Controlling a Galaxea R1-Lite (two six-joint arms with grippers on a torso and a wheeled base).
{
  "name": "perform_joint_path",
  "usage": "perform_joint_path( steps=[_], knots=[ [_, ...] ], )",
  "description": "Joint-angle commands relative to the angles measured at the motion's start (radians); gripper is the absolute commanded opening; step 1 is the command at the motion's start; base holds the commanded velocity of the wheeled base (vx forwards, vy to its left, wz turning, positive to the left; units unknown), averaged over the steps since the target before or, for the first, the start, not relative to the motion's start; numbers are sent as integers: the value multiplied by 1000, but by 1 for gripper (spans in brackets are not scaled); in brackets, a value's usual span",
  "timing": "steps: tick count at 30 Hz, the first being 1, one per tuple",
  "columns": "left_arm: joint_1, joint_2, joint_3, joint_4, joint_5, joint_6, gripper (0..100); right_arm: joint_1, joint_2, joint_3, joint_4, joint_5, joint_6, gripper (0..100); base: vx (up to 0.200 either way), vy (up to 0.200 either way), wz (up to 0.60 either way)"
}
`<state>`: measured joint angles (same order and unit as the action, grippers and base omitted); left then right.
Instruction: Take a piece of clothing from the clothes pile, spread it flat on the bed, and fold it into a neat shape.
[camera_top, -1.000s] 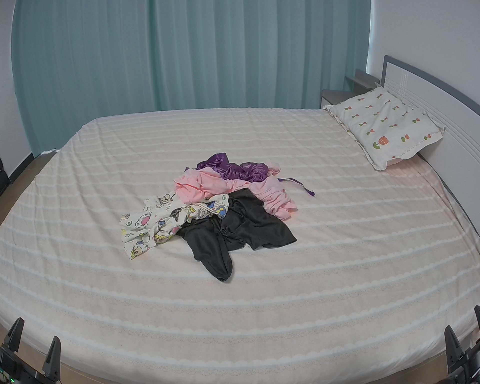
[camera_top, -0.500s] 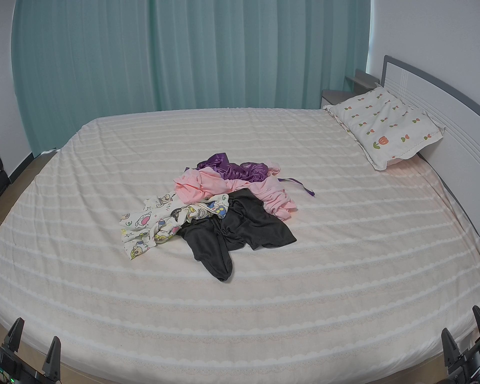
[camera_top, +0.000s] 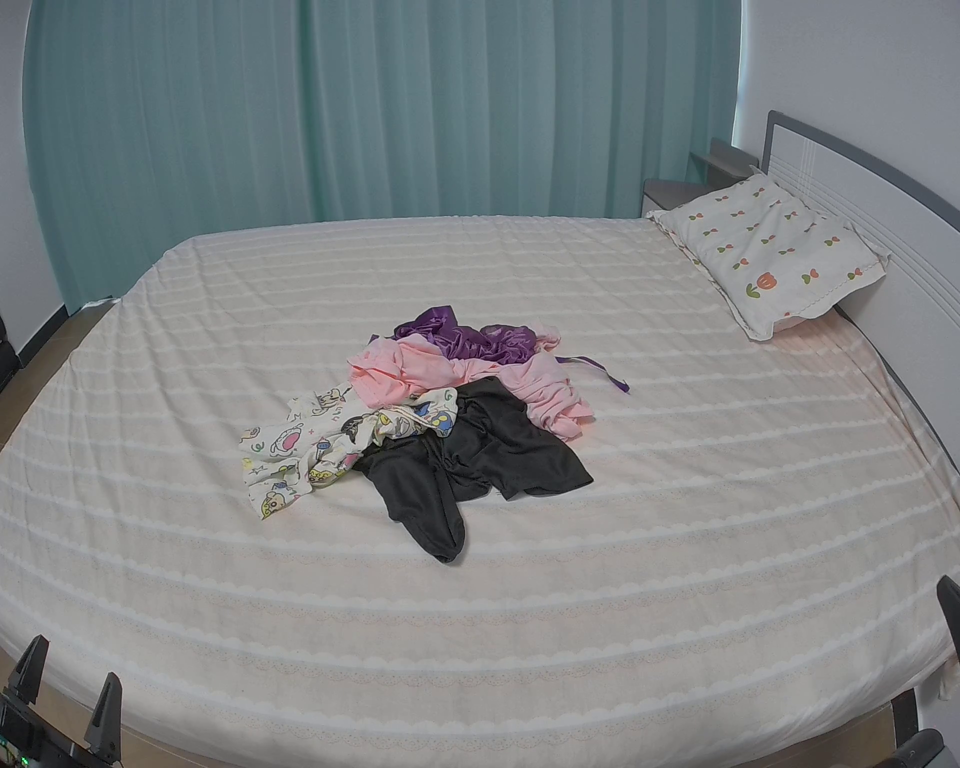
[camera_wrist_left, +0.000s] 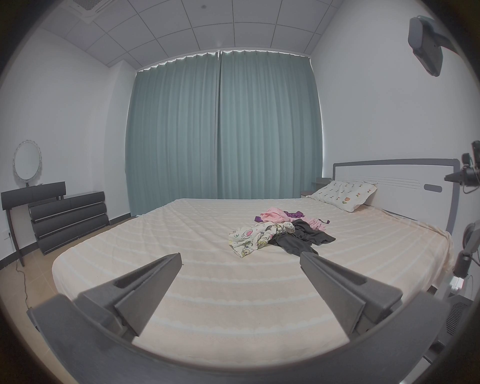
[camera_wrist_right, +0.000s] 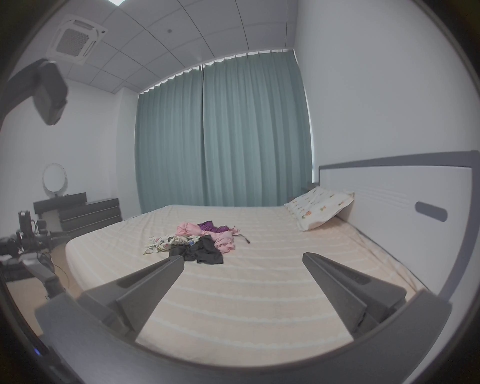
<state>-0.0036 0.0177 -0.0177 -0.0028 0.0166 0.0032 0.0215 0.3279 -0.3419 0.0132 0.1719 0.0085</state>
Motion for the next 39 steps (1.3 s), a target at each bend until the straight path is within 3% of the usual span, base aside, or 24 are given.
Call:
perform_joint_path(
  steps=[1, 2, 3, 8, 10, 12, 22, 30, 39],
  knots=[
    [1, -8, 18, 0, 0, 0, 100, 97, 576, -25, -111, 107, 99, 100, 0, 0, 0],
    [1, -8, 18, 0, 0, 0, 100, 97, 576, -25, -111, 107, 99, 100, 0, 0, 0],
    [-1, -8, 18, 0, 0, 0, 100, 178, 816, -58, -260, 87, 160, 100, 0, 0, 0],
    [1, -8, 18, 0, 0, 0, 100, 247, 1140, -150, -447, 1, 242, 100, 0, 0, 0],
    [-1, -8, 18, 0, 0, 0, 100, 278, 1248, -204, -504, -31, 304, 100, 0, 0, 0],
    [1, -8, 18, 0, 0, 0, 100, 336, 1389, -299, -579, -72, 433, 100, 0, 0, 0],
    [1, -8, 18, 0, 0, 0, 100, 480, 1752, -644, -582, -242, 623, 100, 0, 0, 0],
    [1, -8, 18, 0, 0, 0, 100, 509, 1944, -822, -582, -270, 642, 100, 0, 0, 0],
    [1, -8, 18, 0, 0, 0, 100, 515, 2133, -1033, -581, -362, 651, 100, 0, 0, 0]
  ],
)
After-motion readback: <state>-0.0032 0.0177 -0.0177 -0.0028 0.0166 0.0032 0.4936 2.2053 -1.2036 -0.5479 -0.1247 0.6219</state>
